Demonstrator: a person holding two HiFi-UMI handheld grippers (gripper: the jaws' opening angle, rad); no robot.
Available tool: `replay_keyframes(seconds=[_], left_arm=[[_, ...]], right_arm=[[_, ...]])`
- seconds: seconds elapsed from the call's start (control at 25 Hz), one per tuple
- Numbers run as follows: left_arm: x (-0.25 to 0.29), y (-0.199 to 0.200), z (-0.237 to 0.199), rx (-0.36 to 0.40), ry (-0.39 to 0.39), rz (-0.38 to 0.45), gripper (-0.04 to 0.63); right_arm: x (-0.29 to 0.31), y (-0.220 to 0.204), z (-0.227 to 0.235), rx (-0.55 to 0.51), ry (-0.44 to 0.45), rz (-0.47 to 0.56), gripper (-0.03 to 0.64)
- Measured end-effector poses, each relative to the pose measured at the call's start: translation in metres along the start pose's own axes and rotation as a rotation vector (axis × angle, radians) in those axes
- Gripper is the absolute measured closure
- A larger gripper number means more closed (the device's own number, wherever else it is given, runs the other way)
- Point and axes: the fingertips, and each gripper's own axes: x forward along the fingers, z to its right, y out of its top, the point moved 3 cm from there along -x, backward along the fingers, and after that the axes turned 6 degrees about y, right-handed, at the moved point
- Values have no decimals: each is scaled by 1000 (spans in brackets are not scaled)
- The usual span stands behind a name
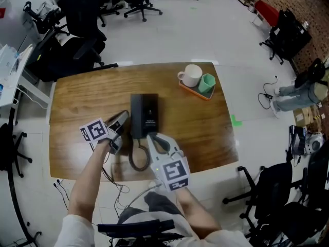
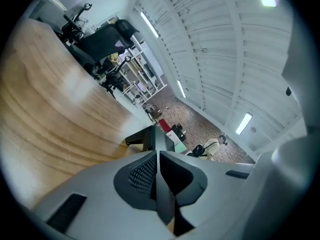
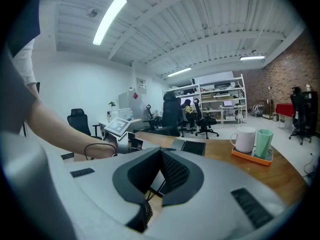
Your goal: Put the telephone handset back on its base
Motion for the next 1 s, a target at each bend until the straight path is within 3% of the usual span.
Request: replay_keyframes(seconds=[0.64, 0.8, 1.0], left_arm=[[-69, -13, 96, 92, -163, 113, 595], [-91, -26, 105, 72, -200, 129, 595], [-128, -39, 130, 141, -213, 141, 595]], right_arm=[[-31, 26, -37, -43, -13, 71, 614], [-39, 29, -54, -57, -9, 80, 614], [-55, 27, -78, -70, -3, 94, 614]])
